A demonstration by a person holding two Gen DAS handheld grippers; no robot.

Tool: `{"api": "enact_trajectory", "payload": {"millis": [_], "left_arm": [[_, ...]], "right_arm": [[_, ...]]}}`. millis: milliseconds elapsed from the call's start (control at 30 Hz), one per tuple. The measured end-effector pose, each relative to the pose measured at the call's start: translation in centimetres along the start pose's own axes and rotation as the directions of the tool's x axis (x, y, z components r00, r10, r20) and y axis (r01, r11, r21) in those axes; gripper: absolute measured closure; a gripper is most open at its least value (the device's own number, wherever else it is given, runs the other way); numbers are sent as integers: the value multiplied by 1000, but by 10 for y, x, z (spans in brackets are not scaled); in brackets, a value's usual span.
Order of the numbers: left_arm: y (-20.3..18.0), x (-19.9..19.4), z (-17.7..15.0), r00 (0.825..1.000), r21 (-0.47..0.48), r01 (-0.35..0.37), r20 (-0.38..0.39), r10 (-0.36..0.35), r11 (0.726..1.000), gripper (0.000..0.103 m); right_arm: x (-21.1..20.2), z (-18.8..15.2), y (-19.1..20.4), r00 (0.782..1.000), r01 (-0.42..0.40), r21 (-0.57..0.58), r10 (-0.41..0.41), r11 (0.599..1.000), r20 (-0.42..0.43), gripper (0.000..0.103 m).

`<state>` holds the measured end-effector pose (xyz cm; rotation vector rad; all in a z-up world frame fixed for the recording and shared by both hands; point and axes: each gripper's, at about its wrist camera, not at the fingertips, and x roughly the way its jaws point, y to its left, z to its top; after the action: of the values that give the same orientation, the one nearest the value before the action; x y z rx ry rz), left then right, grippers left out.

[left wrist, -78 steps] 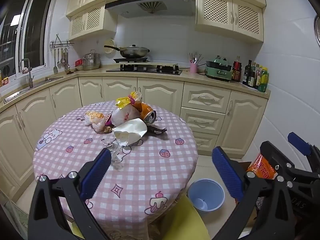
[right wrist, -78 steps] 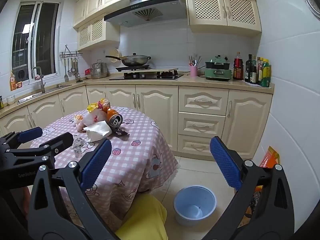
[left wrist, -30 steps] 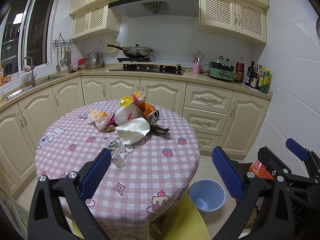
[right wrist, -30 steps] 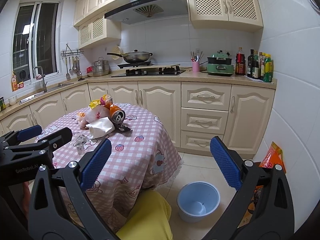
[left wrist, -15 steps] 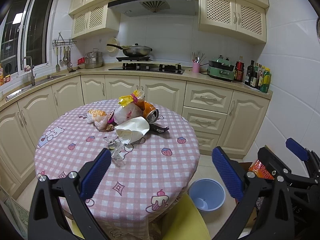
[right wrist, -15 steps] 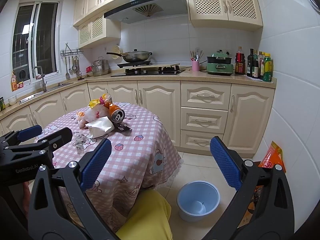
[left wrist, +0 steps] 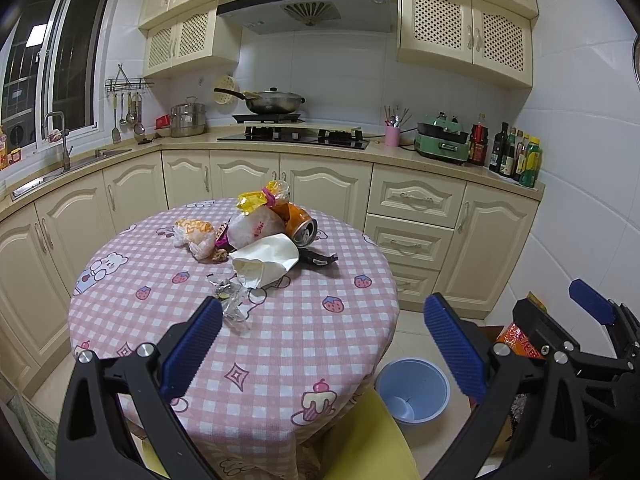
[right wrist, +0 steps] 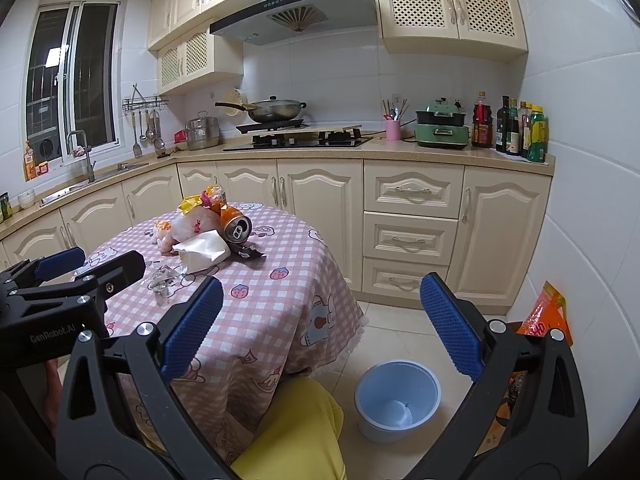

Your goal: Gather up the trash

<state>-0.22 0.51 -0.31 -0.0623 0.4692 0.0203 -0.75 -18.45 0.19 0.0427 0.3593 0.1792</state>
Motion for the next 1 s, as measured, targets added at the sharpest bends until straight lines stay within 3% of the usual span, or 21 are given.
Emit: {"api": "enact_trajectory", "payload": {"millis": [1000], "left_arm": [[11,10,-2,999,-28,-10,-33,9,1000,4]], "right_arm": [[11,-4,5,999,-16,9,16,1000,-38,6]]}}
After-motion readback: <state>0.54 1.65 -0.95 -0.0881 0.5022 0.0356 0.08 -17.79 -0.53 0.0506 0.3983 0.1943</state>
